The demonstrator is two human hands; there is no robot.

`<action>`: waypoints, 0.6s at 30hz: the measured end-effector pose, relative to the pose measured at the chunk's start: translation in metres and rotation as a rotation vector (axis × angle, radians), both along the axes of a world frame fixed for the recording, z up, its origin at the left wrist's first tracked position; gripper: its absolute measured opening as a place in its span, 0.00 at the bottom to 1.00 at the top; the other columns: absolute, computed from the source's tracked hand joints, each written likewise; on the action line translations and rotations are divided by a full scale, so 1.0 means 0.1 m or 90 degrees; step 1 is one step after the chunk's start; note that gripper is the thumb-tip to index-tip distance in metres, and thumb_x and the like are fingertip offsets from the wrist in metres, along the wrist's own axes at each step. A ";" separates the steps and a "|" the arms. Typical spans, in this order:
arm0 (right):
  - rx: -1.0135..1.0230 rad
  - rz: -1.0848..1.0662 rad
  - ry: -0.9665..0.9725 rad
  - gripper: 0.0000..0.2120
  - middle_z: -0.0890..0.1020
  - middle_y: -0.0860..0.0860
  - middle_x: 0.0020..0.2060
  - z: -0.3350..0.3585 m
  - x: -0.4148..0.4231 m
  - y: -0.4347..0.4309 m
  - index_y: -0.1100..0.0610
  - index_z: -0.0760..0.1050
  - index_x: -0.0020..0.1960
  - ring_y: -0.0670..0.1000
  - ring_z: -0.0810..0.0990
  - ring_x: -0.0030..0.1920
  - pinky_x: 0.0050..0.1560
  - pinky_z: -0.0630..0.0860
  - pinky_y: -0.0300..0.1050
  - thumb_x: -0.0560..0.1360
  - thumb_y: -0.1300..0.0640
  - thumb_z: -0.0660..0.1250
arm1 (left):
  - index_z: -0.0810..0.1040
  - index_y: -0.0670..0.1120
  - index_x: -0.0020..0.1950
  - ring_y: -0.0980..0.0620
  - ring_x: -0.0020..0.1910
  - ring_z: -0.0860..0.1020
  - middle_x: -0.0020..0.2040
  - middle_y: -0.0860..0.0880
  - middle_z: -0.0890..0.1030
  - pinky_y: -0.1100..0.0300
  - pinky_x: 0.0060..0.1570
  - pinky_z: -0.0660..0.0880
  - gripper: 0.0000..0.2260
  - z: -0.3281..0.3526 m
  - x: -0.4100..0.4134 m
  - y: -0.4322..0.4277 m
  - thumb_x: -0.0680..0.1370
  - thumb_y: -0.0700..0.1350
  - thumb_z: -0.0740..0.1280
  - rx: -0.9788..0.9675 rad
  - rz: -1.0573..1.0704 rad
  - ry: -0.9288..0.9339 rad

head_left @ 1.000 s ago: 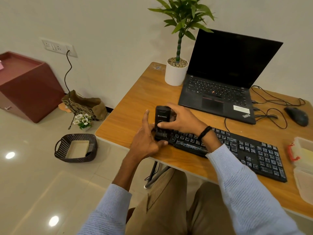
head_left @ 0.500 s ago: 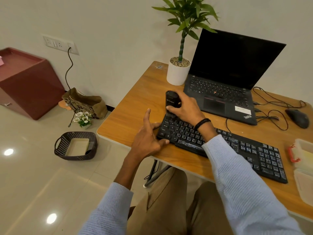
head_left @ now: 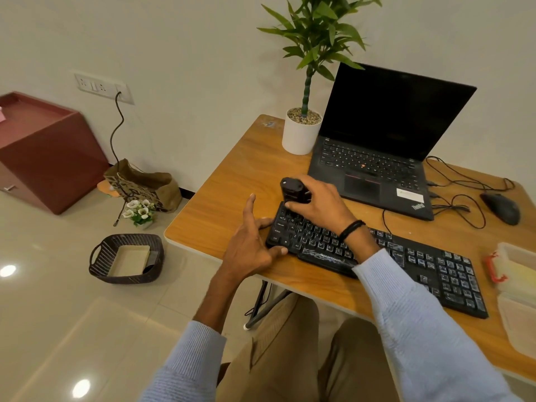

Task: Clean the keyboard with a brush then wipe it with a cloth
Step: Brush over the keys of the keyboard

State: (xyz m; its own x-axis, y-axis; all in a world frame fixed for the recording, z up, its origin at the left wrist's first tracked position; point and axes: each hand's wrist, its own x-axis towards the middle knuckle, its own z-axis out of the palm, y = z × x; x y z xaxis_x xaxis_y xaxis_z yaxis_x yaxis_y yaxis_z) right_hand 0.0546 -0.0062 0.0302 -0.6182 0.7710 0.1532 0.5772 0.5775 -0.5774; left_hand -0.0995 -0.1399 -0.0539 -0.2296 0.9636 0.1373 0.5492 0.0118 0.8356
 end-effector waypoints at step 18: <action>-0.063 0.063 0.025 0.25 0.80 0.42 0.51 -0.06 0.14 -0.20 0.45 0.72 0.62 0.41 0.78 0.49 0.45 0.73 0.34 0.69 0.43 0.75 | 0.34 0.58 0.81 0.45 0.69 0.75 0.68 0.51 0.79 0.42 0.67 0.72 0.60 0.01 0.00 -0.01 0.69 0.57 0.80 -0.014 0.002 -0.015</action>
